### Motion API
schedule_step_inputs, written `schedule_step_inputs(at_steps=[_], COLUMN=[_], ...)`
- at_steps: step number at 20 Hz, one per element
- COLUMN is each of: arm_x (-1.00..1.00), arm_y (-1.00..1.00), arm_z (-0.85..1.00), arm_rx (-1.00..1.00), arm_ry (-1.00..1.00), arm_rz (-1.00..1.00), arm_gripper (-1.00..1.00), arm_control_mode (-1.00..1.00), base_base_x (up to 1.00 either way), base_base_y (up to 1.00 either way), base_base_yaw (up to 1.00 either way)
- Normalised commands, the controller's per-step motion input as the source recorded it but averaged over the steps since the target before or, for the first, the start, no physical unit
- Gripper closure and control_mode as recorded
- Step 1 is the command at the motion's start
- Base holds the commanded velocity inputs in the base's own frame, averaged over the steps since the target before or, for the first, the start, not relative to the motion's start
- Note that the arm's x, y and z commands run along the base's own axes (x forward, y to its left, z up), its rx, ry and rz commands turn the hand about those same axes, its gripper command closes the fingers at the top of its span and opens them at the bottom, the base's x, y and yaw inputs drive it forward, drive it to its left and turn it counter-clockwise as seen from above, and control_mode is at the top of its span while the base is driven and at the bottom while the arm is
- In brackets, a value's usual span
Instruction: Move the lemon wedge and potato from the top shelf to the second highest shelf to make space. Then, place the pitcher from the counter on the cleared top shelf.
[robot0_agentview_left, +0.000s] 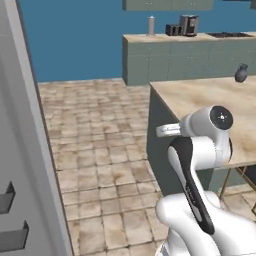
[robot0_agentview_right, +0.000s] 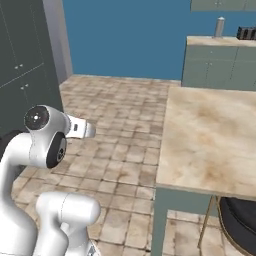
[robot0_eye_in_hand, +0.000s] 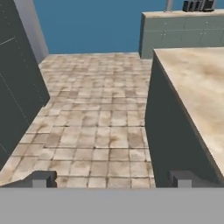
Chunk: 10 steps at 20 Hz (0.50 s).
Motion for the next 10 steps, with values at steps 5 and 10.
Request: schedule_step_inputs(at_steps=[5, 10], arm_x=[0.0, 0.0], arm_y=[0.0, 0.0], arm_z=[0.0, 0.0], arm_rx=[0.0, 0.0], arm_ry=[0.0, 0.0], arm_rz=[0.0, 0.0], arm_gripper=[-1.0, -1.0], arm_control_mode=[1.0, 1.0], base_base_x=[0.72, 0.98], base_base_y=[0.75, 0.24], base_base_yaw=[0.25, 0.25])
